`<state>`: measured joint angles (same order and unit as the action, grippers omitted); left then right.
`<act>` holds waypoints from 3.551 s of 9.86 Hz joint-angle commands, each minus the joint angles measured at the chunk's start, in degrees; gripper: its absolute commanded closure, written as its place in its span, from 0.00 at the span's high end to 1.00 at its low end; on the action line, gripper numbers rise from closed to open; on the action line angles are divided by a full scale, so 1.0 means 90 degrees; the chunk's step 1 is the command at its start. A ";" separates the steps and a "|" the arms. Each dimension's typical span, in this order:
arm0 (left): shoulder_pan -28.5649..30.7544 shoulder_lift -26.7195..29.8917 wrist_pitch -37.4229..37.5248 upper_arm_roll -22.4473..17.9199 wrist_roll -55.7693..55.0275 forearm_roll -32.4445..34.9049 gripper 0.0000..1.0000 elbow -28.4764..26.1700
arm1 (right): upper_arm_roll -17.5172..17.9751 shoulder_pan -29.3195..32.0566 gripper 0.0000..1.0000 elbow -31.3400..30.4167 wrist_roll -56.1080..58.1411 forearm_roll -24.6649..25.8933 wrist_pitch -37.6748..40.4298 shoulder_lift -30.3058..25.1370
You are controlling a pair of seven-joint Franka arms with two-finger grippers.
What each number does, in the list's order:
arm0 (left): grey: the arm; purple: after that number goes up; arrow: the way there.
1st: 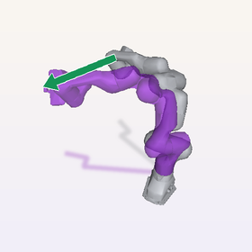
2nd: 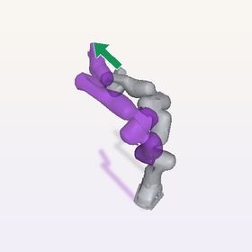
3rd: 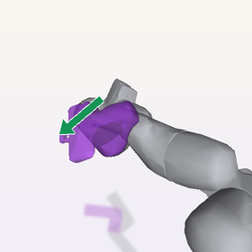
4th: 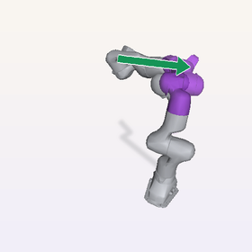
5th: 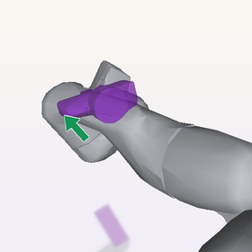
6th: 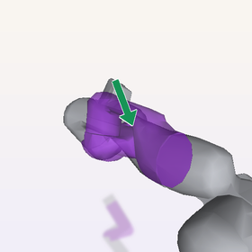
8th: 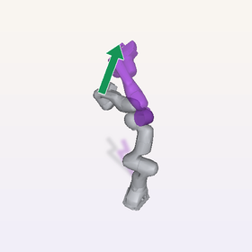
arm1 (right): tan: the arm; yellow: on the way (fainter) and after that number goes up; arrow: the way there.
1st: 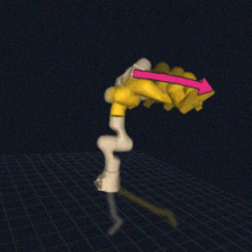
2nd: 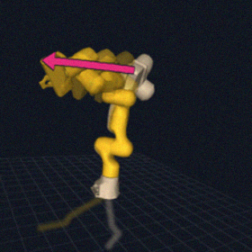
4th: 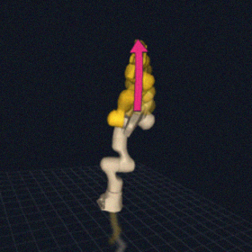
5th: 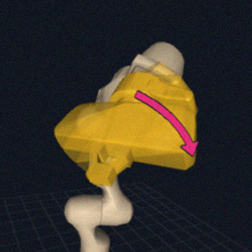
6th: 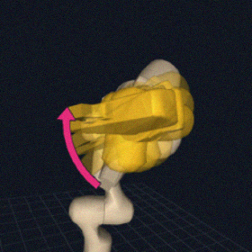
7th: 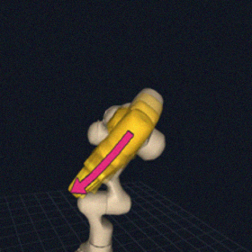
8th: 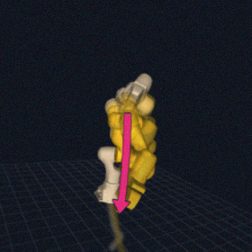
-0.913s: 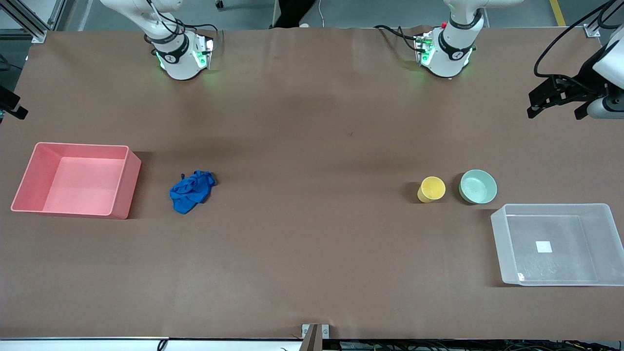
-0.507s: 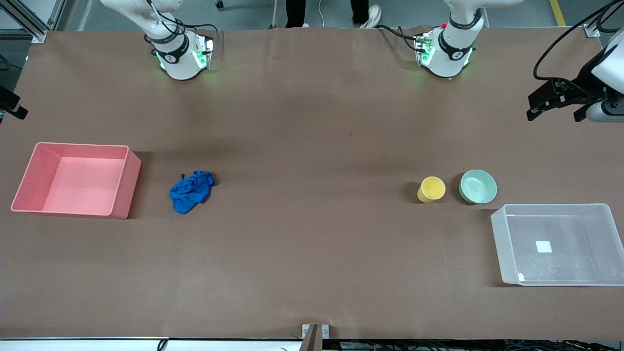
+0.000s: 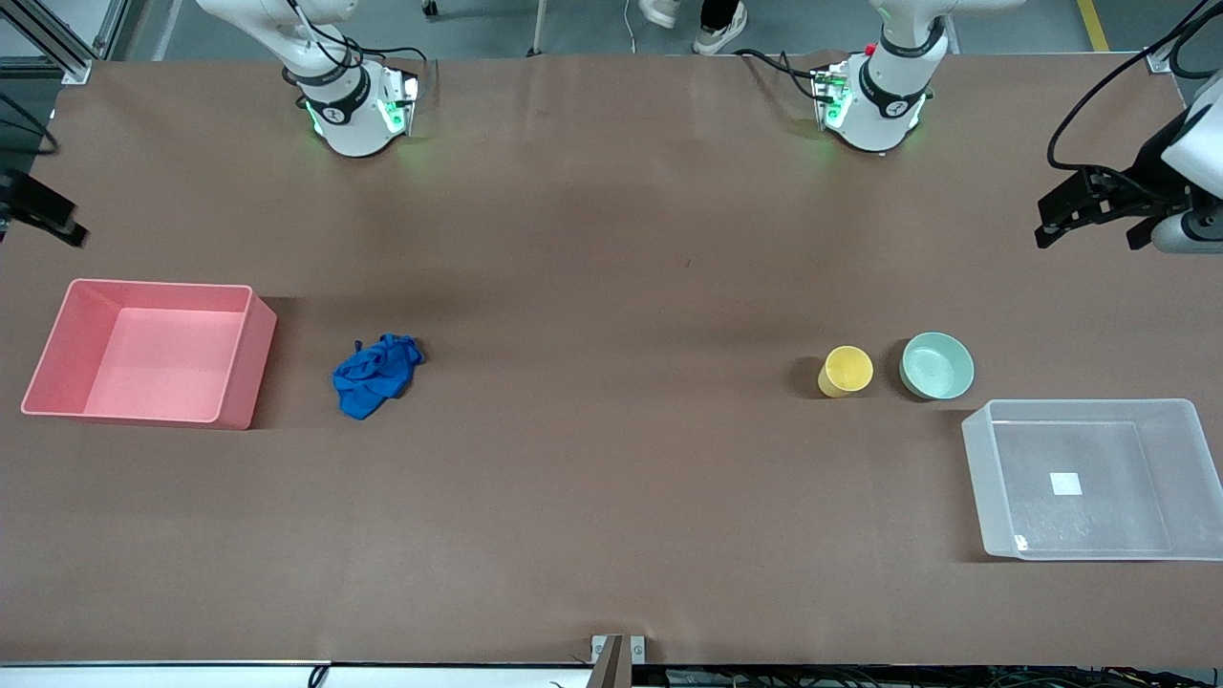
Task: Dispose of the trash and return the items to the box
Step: 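Move the right gripper toward the blue cloth while the left gripper reaches out, then grasp the blue cloth with the right gripper while the left gripper reaches the bowl, then lift the cloth into the pink bin while the left gripper grasps the bowl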
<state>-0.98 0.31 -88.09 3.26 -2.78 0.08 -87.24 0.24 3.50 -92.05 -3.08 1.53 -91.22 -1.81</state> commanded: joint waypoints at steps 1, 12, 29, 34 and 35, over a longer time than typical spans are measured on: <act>0.0283 -0.0141 -0.0231 0.0019 0.0094 0.0098 1.00 -0.0392 | 0.0615 0.0012 1.00 -0.1368 -0.0921 -0.0004 -0.1332 0.0141; 0.1261 -0.0793 -0.4859 0.0019 0.0612 0.0020 0.98 -0.4476 | 0.1008 -0.0310 0.74 -0.3610 -0.2645 0.0641 -0.6778 0.3043; 0.1300 -0.2292 -0.6424 0.0077 0.0688 0.0068 0.01 -0.4467 | -0.1301 0.0060 0.01 -0.0970 0.2014 0.0651 -0.1732 0.1519; 0.1310 -0.1801 -0.3664 0.0253 0.0972 0.0049 0.00 -0.2197 | -0.2185 0.0148 0.02 -0.3384 0.2989 0.0602 -0.6002 0.2181; 0.1329 -0.1976 -0.3486 0.0244 0.1196 0.0011 0.00 -0.1708 | -0.2175 0.0139 0.21 -0.3366 0.2989 0.0573 -0.6074 0.2396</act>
<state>10.41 -13.12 -122.04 5.29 5.60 0.17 -108.46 -19.25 5.04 -121.97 23.17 7.08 -144.58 18.62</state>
